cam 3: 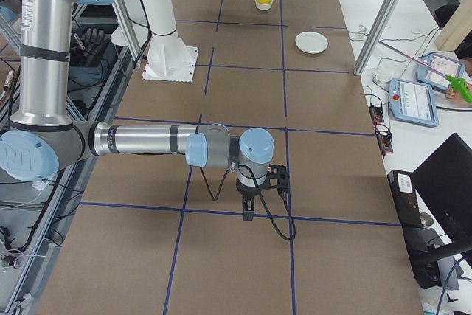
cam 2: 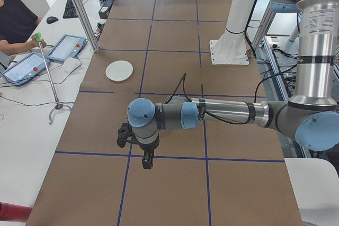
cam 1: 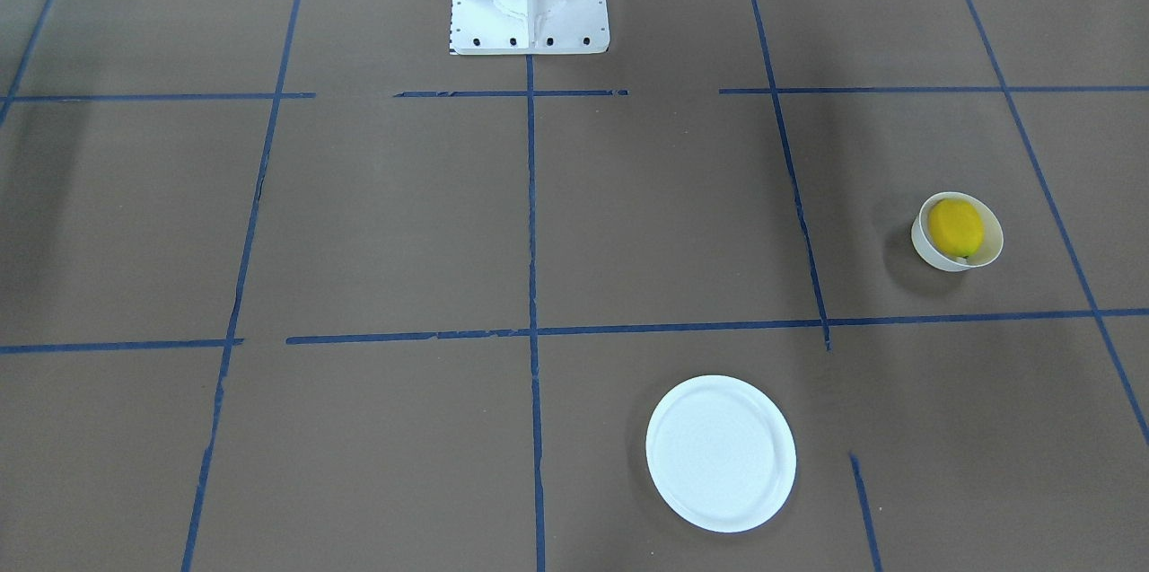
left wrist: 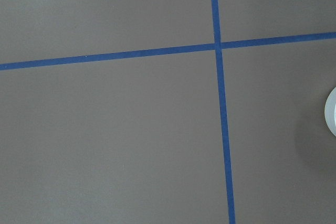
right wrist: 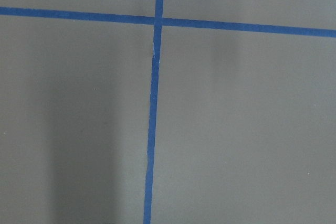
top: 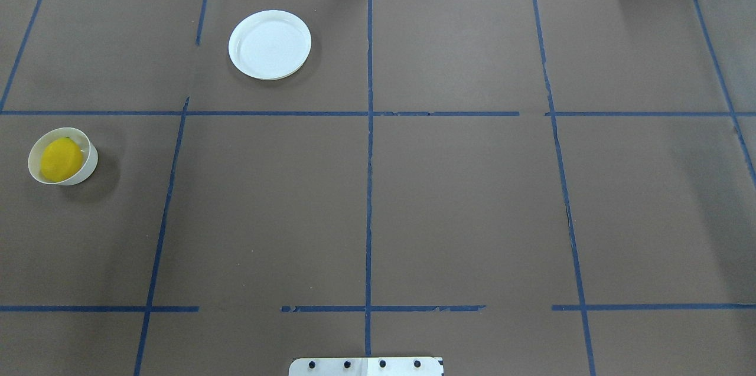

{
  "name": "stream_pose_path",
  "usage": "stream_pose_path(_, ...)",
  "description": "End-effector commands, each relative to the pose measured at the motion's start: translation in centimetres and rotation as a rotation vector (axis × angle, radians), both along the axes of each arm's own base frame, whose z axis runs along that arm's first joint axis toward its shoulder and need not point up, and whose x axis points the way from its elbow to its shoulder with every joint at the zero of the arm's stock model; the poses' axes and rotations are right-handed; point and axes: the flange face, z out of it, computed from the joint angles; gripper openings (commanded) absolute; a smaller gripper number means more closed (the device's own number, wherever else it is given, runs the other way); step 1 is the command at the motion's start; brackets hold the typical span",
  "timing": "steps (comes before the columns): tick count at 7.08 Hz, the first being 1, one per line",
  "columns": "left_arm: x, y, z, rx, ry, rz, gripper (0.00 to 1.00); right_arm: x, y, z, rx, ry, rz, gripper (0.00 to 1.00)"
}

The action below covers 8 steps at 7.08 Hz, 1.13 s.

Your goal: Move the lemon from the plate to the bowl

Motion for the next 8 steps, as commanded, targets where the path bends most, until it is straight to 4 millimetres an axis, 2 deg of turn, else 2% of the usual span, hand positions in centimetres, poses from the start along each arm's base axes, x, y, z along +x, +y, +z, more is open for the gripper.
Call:
stream_pose_path(1,0.0,0.02,0.02,-0.001,-0.001,0.0,1.0,0.0,0.0,0.0,0.0,0.0,0.0,1.0)
stream_pose_path(8,0.01,-0.55,-0.46,0.008,-0.003,0.001,1.0,0.0,0.0,0.0,0.0,0.0,0.0,1.0)
